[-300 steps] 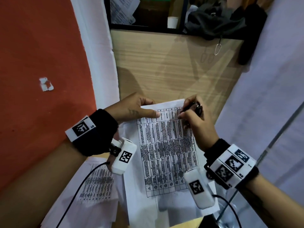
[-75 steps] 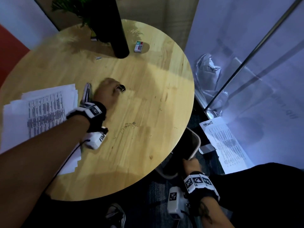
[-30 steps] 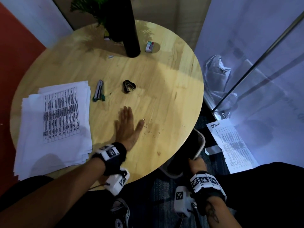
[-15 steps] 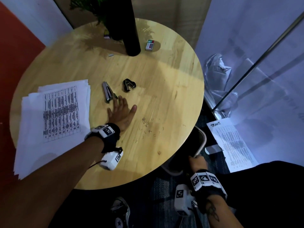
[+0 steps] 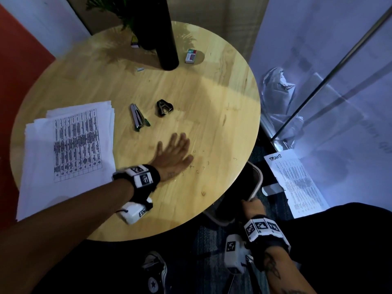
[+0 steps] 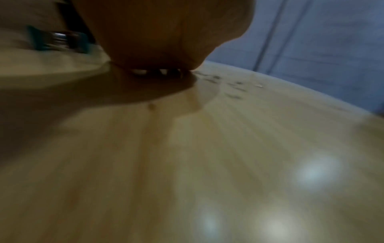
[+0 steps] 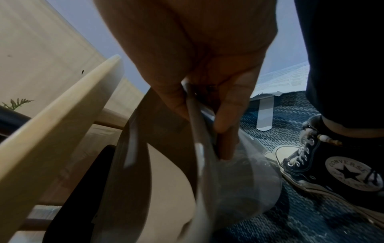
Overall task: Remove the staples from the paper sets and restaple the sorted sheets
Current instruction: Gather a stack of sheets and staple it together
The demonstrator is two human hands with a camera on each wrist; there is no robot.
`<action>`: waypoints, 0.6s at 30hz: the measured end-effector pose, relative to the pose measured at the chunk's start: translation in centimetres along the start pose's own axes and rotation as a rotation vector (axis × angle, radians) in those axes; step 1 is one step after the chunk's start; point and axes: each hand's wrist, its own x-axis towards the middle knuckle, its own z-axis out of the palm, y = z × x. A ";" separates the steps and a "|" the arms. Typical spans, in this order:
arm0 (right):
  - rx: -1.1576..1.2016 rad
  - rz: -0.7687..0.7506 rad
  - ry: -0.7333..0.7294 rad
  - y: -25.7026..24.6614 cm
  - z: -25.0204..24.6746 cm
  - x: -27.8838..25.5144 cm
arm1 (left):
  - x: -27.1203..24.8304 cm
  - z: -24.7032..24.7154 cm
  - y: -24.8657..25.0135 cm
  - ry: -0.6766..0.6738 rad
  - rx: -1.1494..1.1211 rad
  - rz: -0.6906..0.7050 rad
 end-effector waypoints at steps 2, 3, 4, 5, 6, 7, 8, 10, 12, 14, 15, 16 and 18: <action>-0.025 0.005 -0.016 -0.1 -0.5 -0.3 | -1.7 1.4 0.0 -0.014 -0.034 0.098; -0.032 0.007 -0.016 -0.1 -0.8 -0.5 | -2.6 2.0 -0.6 0.053 -0.138 0.098; -0.045 0.014 -0.009 0.0 -1.2 -0.8 | -3.6 2.7 -1.5 0.180 -0.293 0.047; -0.052 0.021 0.003 0.1 -1.5 -0.9 | -4.5 3.6 -2.4 0.339 -0.442 -0.056; -0.049 0.029 0.017 0.3 -1.9 -1.1 | -5.6 4.7 -3.1 0.484 -0.549 -0.196; -0.040 0.034 0.033 0.4 -2.3 -1.2 | -6.8 6.1 -3.3 0.580 -0.605 -0.353; -0.028 0.034 0.046 0.4 -2.6 -1.4 | -7.7 7.6 -3.1 0.621 -0.614 -0.505; 0.013 0.034 0.075 0.3 -3.0 -1.7 | -8.5 9.9 -1.8 0.629 -0.573 -0.699; 0.071 0.037 0.101 0.3 -3.3 -2.1 | -7.7 10.3 -0.1 0.623 -0.532 -0.731; 0.128 0.052 0.102 0.4 -3.8 -2.6 | -5.8 9.2 1.7 0.633 -0.528 -0.729; 0.144 0.055 0.099 0.5 -4.0 -2.7 | -4.8 8.5 2.6 0.638 -0.534 -0.723; 0.147 0.053 0.096 0.6 -4.3 -2.9 | -3.8 7.8 3.6 0.629 -0.532 -0.715; 0.135 0.042 0.094 0.6 -4.6 -3.3 | -2.0 6.7 5.4 0.584 -0.500 -0.680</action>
